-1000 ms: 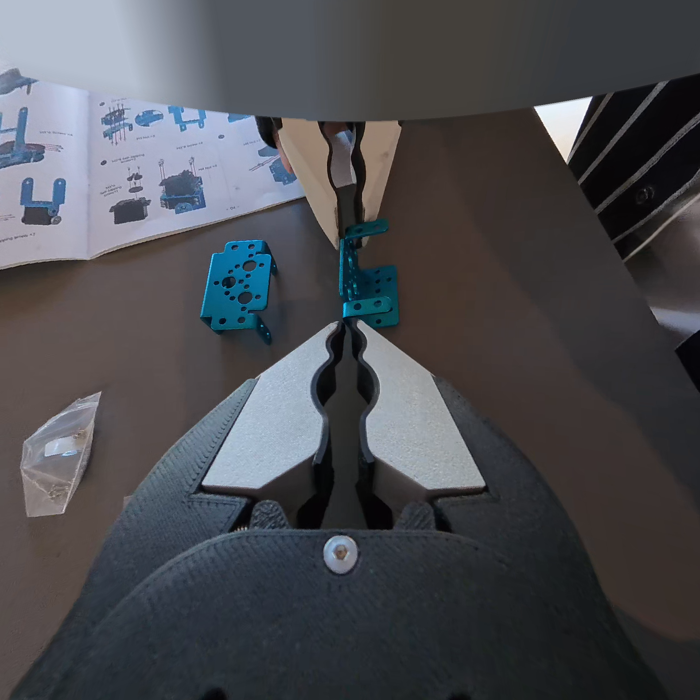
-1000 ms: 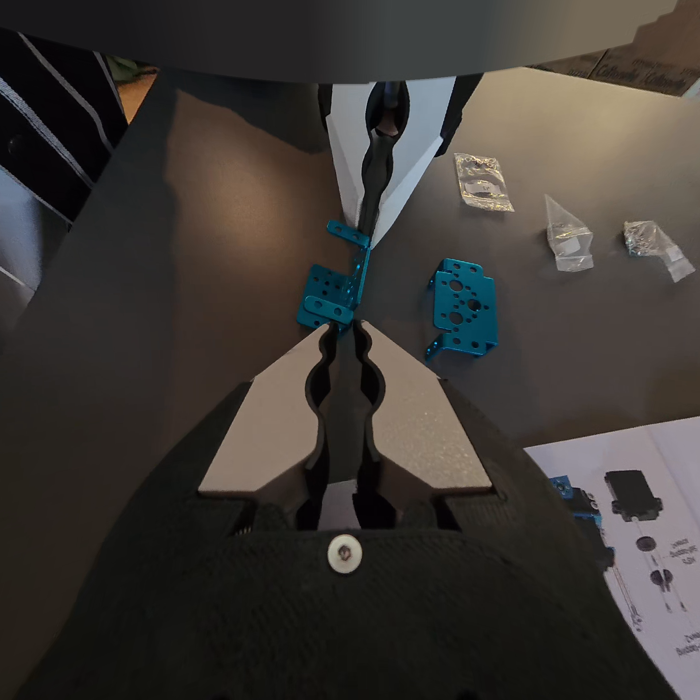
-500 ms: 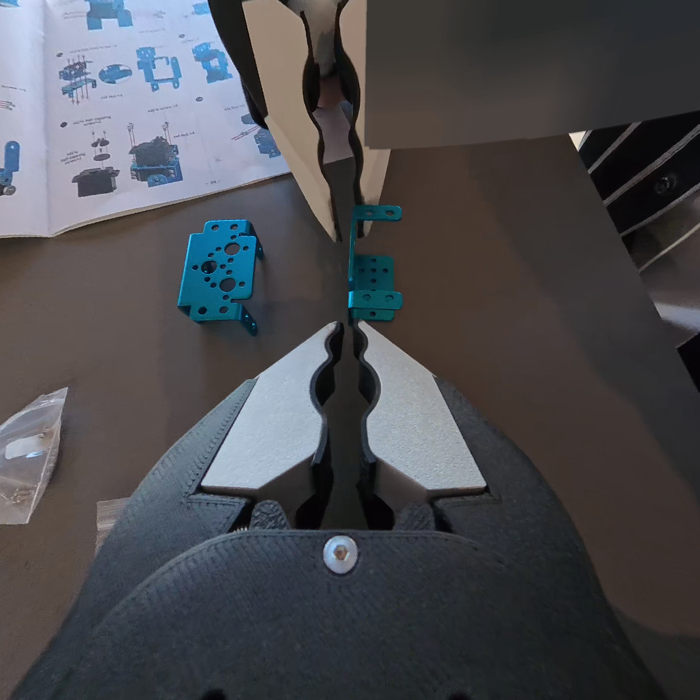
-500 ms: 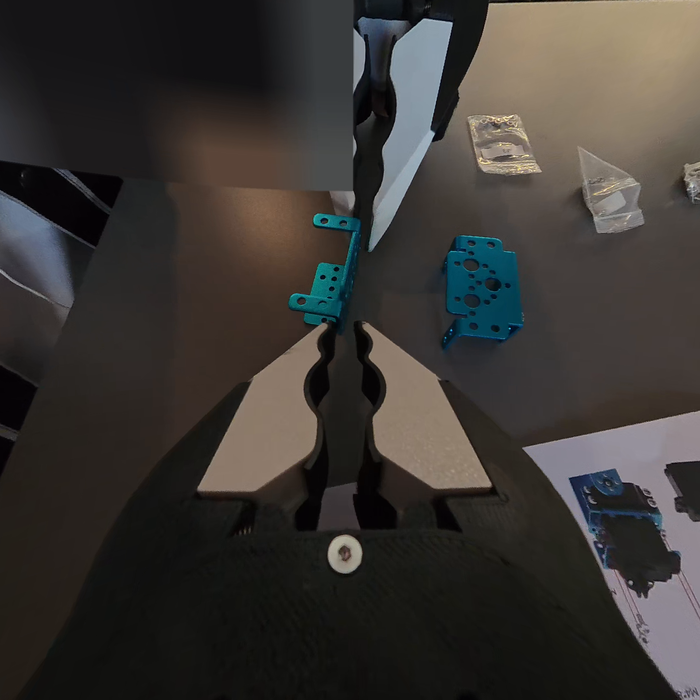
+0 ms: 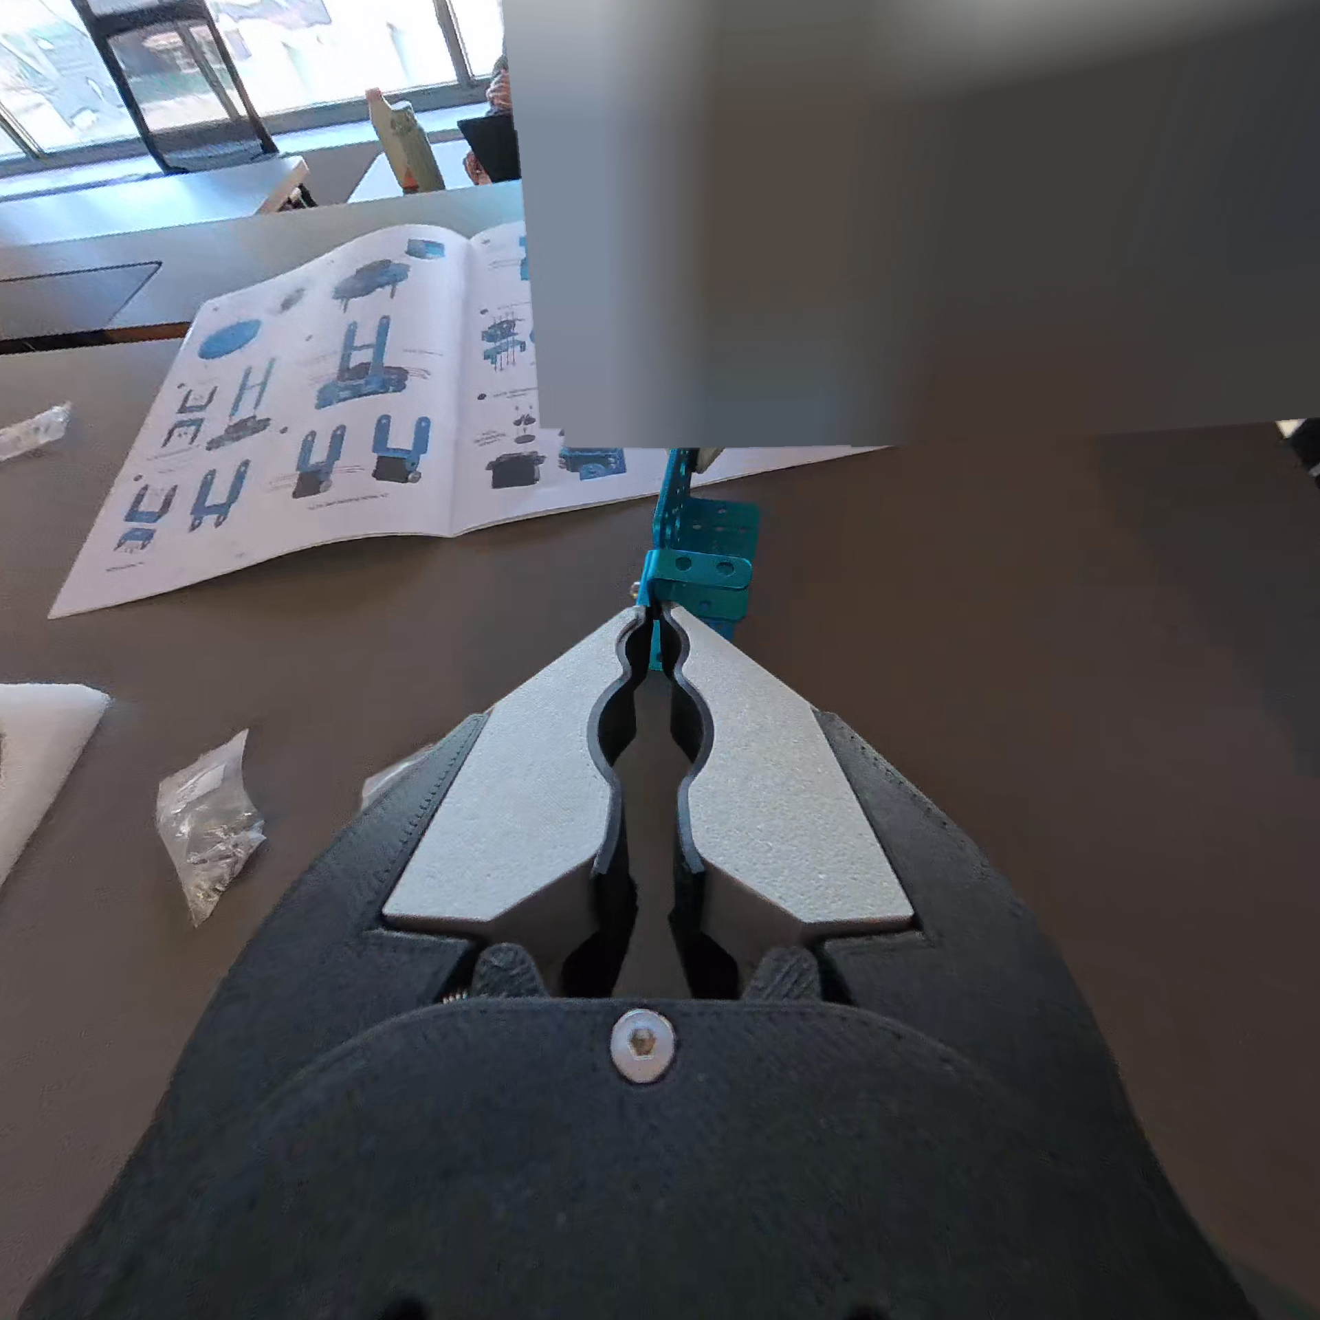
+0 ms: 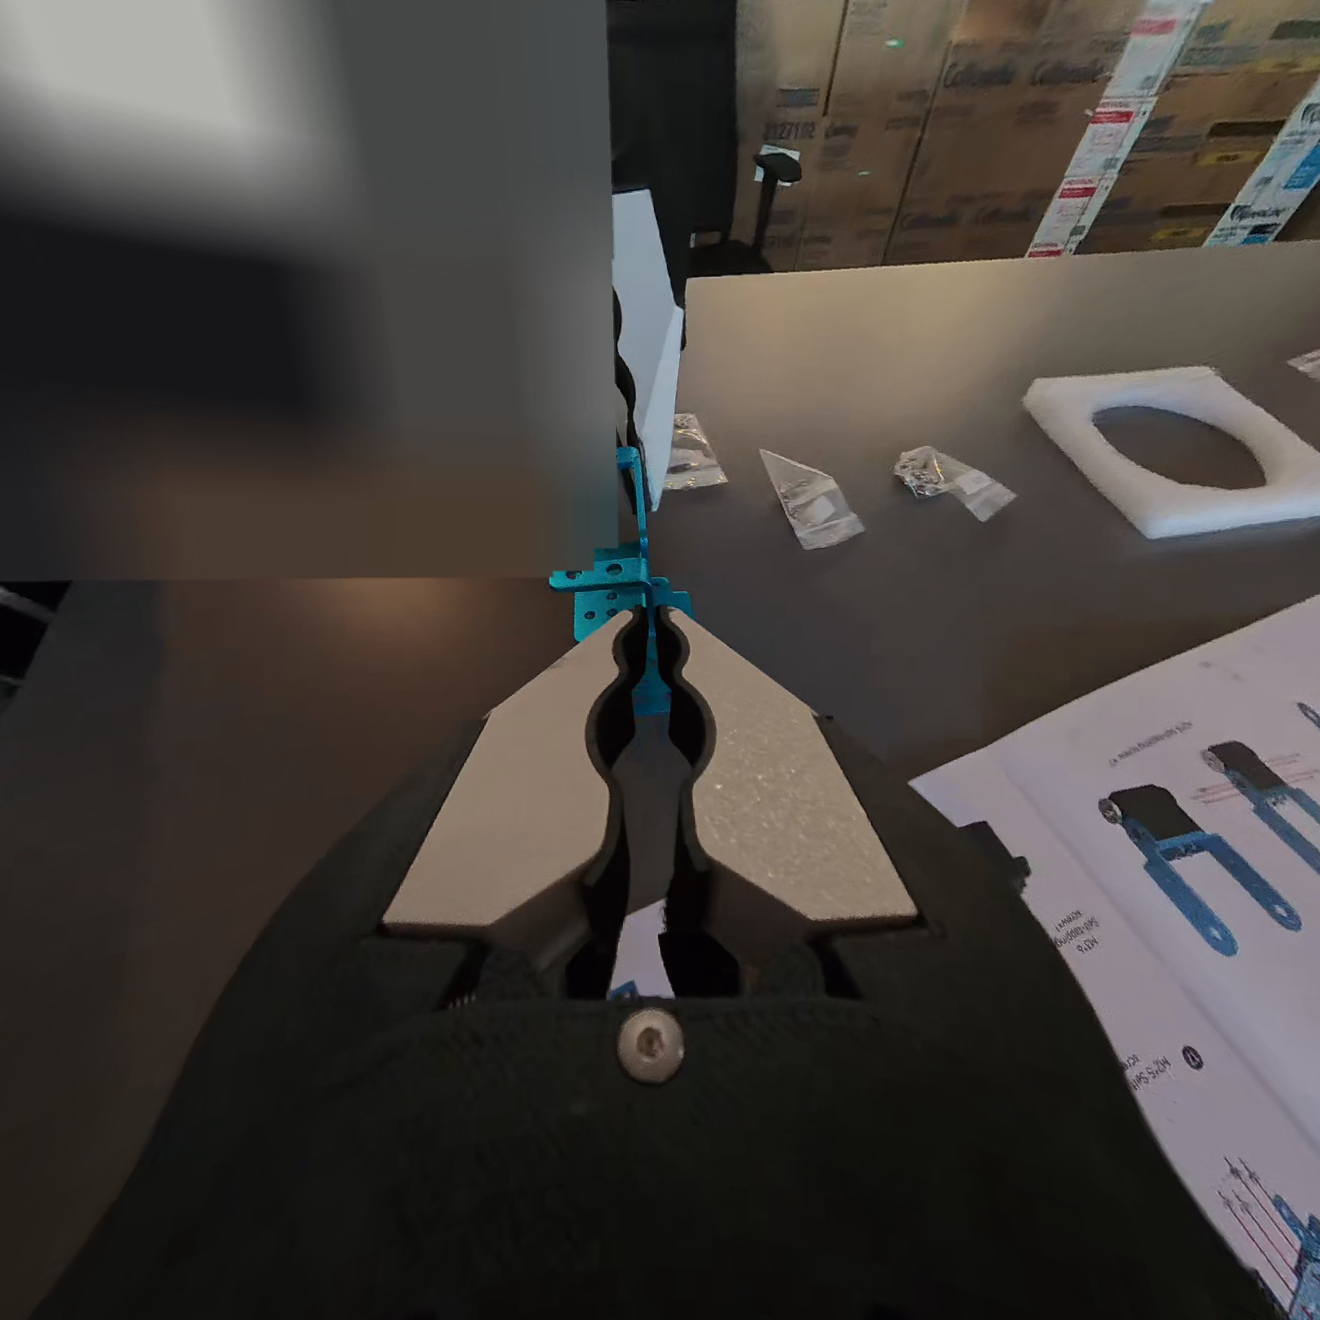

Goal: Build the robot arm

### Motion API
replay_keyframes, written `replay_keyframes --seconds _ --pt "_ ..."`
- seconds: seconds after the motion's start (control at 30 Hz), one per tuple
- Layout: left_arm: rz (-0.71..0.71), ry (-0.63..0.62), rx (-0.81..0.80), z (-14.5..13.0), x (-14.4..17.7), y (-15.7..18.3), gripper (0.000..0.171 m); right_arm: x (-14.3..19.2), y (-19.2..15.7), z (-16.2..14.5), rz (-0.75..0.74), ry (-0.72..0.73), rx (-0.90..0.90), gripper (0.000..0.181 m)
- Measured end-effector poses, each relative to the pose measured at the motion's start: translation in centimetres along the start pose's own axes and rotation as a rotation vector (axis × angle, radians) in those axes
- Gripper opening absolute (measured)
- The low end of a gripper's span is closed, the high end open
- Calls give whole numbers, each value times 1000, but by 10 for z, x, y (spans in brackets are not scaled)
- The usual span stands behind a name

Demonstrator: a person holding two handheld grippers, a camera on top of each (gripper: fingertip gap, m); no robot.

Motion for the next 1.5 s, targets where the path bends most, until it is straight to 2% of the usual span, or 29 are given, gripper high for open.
replay_keyframes --seconds 0.3,1.5 --pt "7 -51 2 -17 -13 -3 1 -11 6 -20 4 -62 -51 2" --pt "29 -42 0 -22 -15 1 3 -9 4 -21 -51 -46 -15 4"
Point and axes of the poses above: each gripper's, where its closed fingertips meet, x back along the fingers, z out of its top, y = z × x across the jaws, the point moved 9 cm from there along x, back along the fingers
